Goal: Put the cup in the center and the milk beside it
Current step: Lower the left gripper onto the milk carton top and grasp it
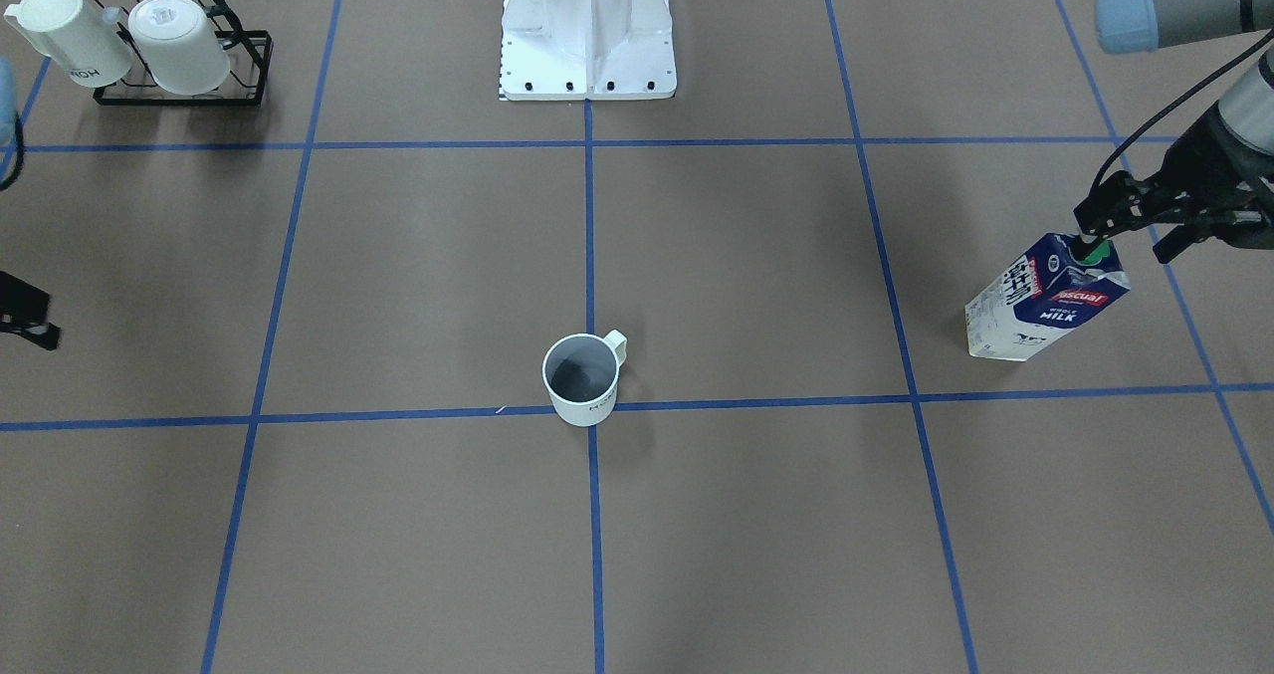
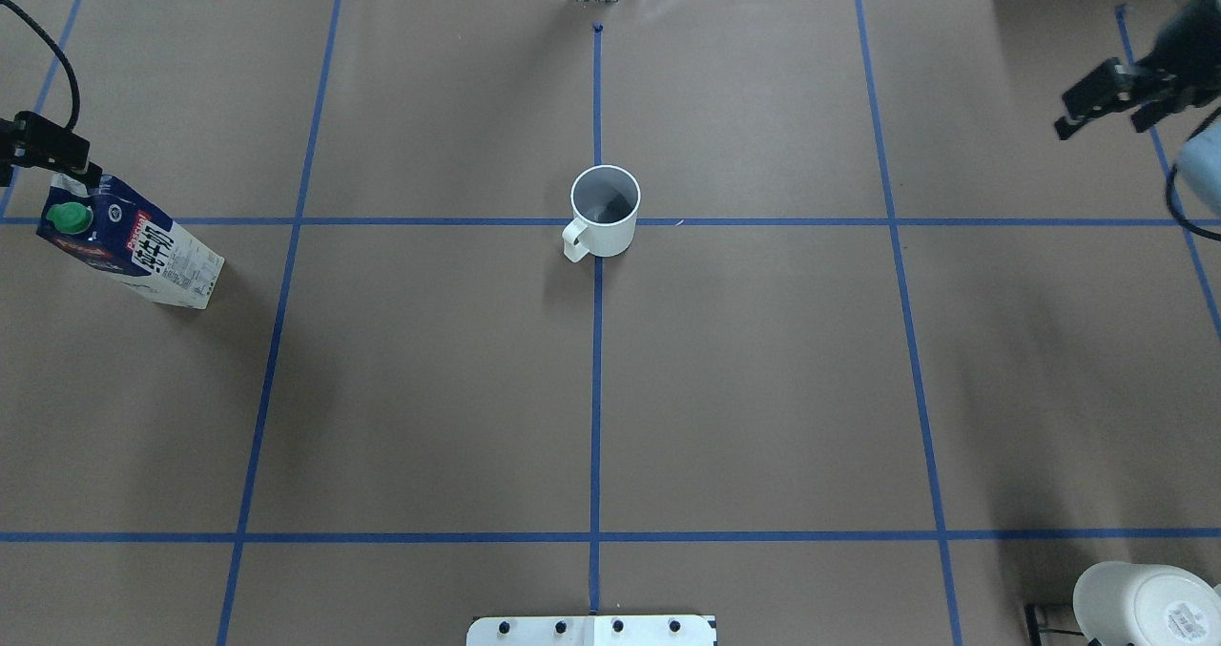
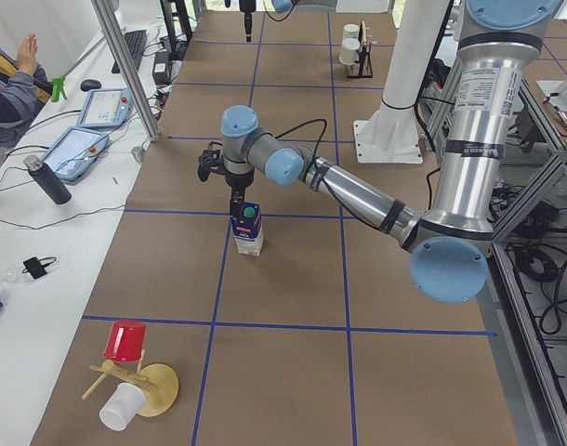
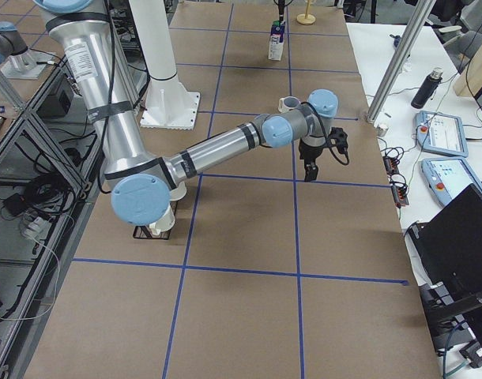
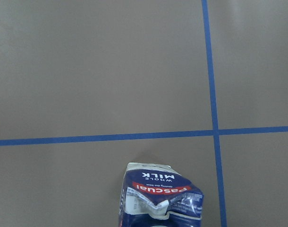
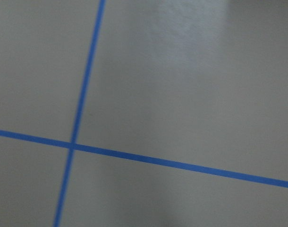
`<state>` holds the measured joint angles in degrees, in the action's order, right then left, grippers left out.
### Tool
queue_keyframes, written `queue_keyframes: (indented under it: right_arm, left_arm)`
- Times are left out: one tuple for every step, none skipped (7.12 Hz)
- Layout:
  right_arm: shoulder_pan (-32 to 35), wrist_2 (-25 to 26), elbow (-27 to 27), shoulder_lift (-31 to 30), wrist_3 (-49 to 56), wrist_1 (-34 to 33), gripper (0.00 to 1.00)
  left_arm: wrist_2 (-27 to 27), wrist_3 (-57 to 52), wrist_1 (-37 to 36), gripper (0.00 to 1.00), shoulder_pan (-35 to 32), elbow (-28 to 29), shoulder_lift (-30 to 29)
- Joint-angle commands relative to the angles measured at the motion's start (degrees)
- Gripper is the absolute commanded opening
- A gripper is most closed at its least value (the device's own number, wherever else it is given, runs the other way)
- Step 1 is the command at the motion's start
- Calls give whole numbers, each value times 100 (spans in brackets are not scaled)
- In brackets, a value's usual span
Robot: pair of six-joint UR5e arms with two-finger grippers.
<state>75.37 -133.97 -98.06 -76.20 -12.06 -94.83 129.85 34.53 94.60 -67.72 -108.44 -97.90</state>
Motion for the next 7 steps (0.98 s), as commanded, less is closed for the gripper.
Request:
queue_keyframes:
  right_arm:
    - [513, 29, -64, -535, 1039, -264, 100]
    - [505, 89, -73, -702, 1074, -220, 100]
    - [505, 125, -73, -721, 1135, -211, 100]
    - [505, 134, -73, -738, 1136, -211, 100]
    - [505, 134, -73, -747, 1136, -211, 100]
    - [505, 125, -73, -738, 1136, -211, 100]
    - [505, 125, -73, -747, 1136, -211, 100]
  left_arm:
    - [-21, -43, 15, 98, 39, 51, -1]
    - [-30, -52, 15, 98, 135, 51, -9]
    - [-108, -95, 15, 98, 162, 60, -9]
    - [-274, -131, 15, 98, 319, 95, -27]
    - [-389, -227, 15, 98, 373, 104, -18]
    - [-399, -349, 6, 98, 373, 130, -1]
    - [-390, -351, 15, 98, 382, 191, -9]
